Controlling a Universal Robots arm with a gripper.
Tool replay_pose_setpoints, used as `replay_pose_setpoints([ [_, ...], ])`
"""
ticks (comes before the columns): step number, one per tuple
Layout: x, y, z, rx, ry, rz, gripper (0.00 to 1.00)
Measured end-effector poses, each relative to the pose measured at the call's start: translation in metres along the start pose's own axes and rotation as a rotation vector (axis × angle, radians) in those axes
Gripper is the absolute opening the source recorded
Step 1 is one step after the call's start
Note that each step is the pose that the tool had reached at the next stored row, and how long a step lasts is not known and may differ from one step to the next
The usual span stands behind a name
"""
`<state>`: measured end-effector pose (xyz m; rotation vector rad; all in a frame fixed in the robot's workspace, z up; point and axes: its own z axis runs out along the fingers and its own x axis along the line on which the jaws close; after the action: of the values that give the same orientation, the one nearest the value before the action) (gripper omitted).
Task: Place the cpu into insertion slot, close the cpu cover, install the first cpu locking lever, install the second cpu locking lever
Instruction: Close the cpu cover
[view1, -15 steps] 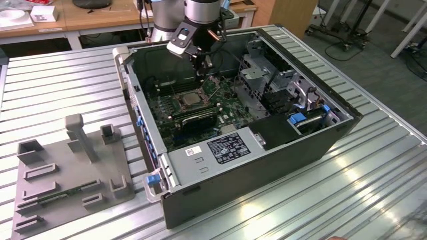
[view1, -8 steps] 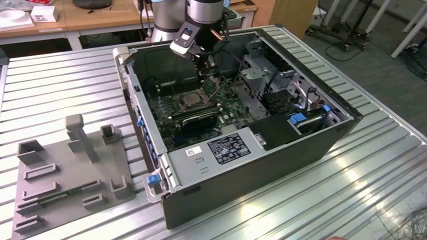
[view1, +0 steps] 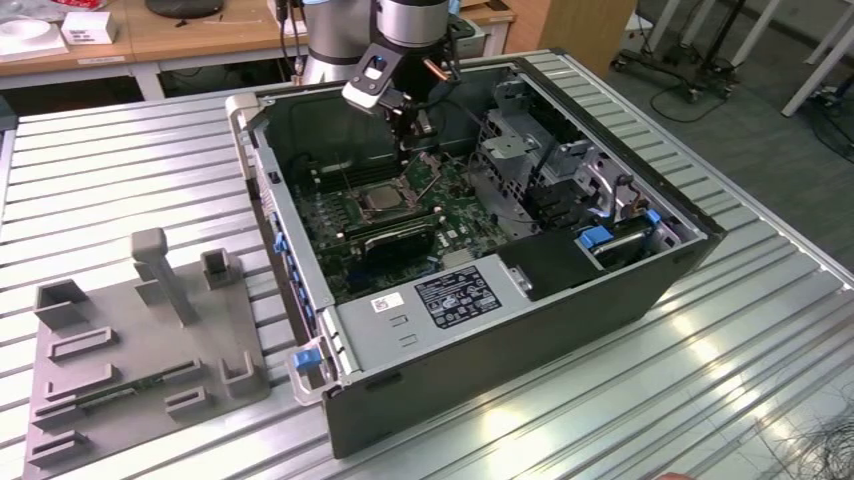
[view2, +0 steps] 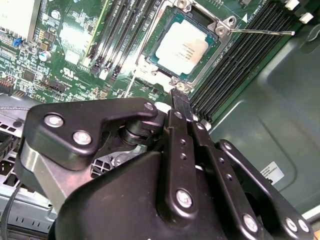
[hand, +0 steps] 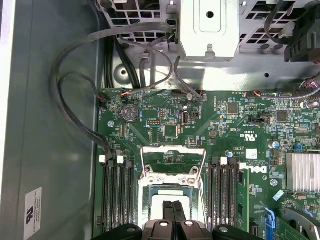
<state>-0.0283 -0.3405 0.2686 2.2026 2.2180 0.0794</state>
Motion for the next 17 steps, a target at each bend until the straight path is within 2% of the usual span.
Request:
replay_pose_setpoints([
  [17,0.0000,0.0023,0.0001,-0.0001,0.0000,0.000,0.11],
])
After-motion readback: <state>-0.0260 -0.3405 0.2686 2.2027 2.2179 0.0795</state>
